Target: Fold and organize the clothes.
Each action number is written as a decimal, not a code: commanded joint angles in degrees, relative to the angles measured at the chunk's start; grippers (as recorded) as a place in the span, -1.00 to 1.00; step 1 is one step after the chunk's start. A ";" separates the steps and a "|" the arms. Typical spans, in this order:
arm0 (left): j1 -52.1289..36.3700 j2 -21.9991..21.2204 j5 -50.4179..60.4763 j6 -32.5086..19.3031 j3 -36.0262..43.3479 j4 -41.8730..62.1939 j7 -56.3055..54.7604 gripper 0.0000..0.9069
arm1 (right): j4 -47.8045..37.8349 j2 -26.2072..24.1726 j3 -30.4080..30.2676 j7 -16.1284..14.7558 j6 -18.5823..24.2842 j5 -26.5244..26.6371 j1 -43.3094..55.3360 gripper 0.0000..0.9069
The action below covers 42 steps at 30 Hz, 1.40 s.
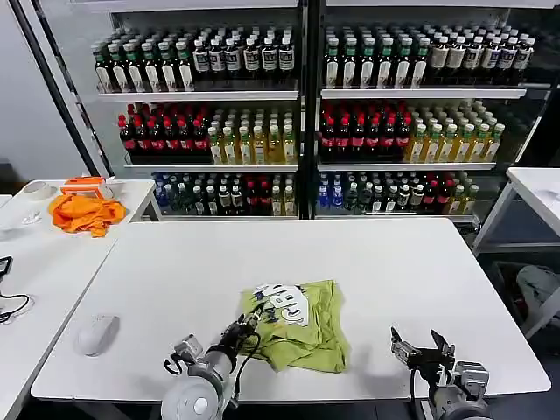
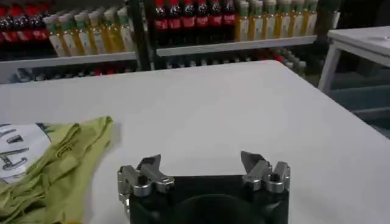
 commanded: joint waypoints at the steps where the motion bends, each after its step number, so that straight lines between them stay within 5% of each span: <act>1: 0.06 -1.88 -4.17 -2.45 -1.34 0.42 1.40 -0.93 | 0.16 0.11 -0.08 0.07 0.04 -0.07 -0.05 1.00; 16: 1.28 -4.82 -7.56 -3.97 -3.53 -2.04 3.30 -0.93 | 0.73 0.19 0.48 0.00 0.21 -0.10 -0.81 1.00; 24: 2.31 -0.63 -8.15 -0.69 -12.12 -8.10 0.50 -0.93 | 1.32 -0.05 0.75 -0.04 0.19 0.23 -0.71 1.00; 28: 3.18 7.46 -11.07 1.45 -19.60 -11.09 -0.59 -0.93 | 0.86 -0.17 0.27 0.01 0.18 0.60 0.63 1.00; 36: 1.40 32.27 -20.34 7.18 -39.69 -7.19 -0.78 -0.93 | 0.57 -0.65 -0.42 -0.05 0.17 1.86 3.13 1.00; 39: -0.41 39.41 -17.20 9.51 -39.68 -6.80 0.63 -0.93 | -0.05 -1.22 -0.45 -0.04 0.28 3.11 4.27 1.00; 42: -0.99 41.57 -11.55 11.57 -34.72 -10.22 1.54 -0.93 | 0.29 -1.14 -0.36 -0.31 0.38 3.05 3.81 1.00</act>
